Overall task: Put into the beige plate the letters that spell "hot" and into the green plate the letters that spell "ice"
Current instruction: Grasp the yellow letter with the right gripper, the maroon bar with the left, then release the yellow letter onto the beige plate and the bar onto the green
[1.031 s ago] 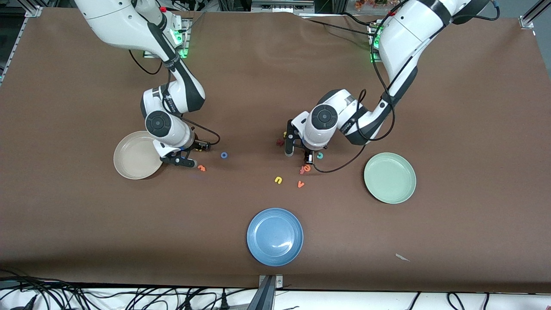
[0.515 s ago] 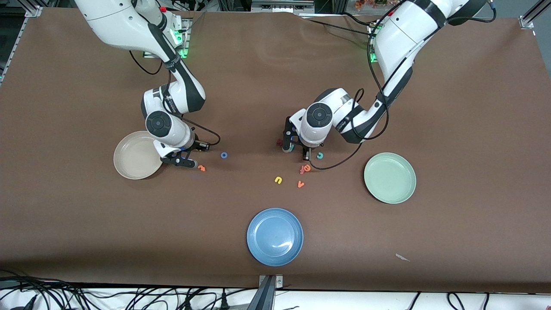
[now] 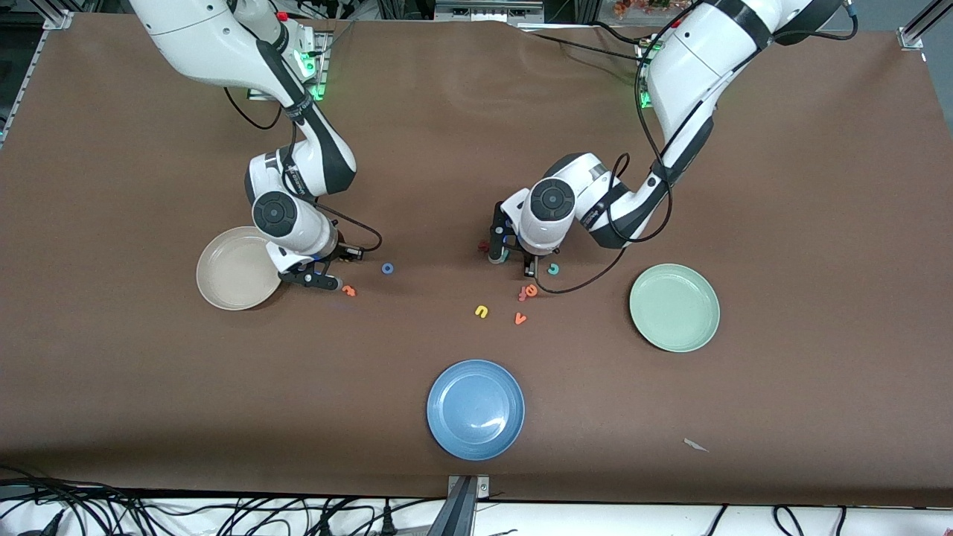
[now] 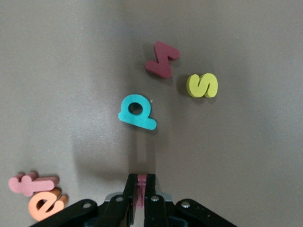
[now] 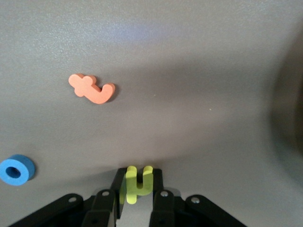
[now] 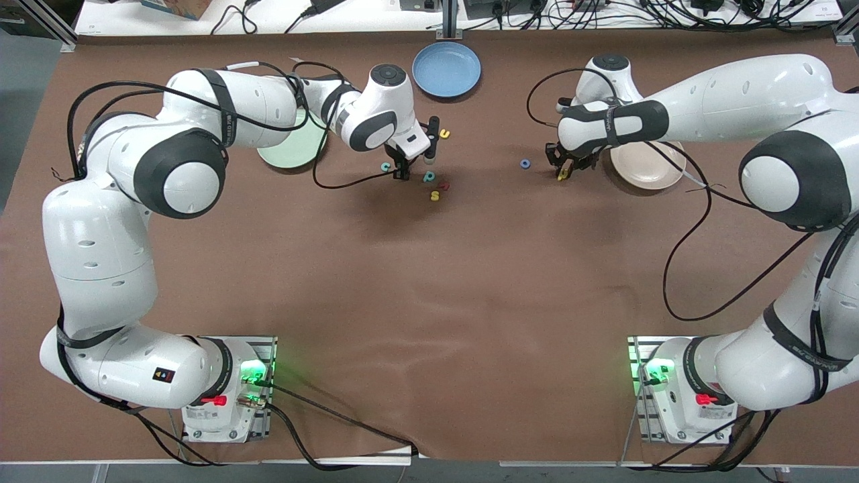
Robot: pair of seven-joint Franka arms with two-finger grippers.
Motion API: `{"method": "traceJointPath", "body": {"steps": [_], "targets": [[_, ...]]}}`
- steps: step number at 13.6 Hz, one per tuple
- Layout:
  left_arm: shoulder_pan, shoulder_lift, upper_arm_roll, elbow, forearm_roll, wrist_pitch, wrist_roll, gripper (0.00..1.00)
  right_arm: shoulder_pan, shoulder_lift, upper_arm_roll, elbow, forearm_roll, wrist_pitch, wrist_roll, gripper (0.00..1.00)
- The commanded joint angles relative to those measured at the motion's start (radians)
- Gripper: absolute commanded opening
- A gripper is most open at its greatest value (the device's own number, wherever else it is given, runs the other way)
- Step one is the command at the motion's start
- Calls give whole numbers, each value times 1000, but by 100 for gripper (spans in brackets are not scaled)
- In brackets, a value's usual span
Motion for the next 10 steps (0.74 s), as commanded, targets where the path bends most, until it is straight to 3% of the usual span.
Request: {"method": "traceJointPath", "body": {"steps": [1, 3, 6, 10], "targets": [[30, -64, -3, -5, 30, -12, 3, 0, -6, -4, 7, 4, 16, 3, 2, 8], [41, -107, -3, 10, 19, -80, 3, 0, -6, -26, 6, 10, 16, -10, -5, 8], [109, -161, -2, 9, 19, -145, 10, 0, -9, -90, -19, 52, 14, -141, -11, 8], [198, -184, 49, 6, 21, -181, 139, 0, -10, -139, -138, 64, 7, -236, -137, 8]]}}
